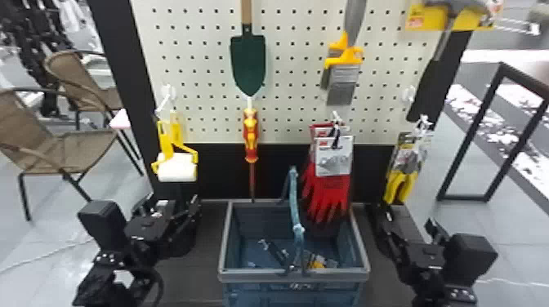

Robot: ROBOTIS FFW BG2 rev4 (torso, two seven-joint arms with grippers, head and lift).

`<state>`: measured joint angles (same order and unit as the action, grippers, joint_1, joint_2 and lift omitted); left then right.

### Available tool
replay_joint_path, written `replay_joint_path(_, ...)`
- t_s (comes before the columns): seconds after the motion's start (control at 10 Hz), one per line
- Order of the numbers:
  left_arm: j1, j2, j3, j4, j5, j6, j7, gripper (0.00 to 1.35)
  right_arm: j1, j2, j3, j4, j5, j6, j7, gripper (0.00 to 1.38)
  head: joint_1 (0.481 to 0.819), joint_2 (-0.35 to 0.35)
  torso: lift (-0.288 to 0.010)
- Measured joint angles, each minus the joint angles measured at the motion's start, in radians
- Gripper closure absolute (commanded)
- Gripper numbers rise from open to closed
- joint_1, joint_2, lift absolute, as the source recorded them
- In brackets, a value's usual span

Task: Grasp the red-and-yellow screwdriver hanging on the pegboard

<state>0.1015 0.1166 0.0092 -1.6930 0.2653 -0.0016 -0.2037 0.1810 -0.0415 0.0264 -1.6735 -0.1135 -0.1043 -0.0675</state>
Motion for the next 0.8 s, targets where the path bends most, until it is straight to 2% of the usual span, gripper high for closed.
replay_joint_path(0.7,0.001,-0.002,0.000,0.001,0.003,0.002,-0.002,0.24,-0.001,0.000,0.000,0.000,0.000,-0.004,0.000,0.40,0.549,0.000,-0.100)
replay_joint_path(0.8,-0.006,-0.002,0.007,0.002,0.005,0.016,-0.036,0.24,-0.002,0.000,0.000,0.001,0.000,-0.004,0.000,0.40,0.549,0.000,-0.100)
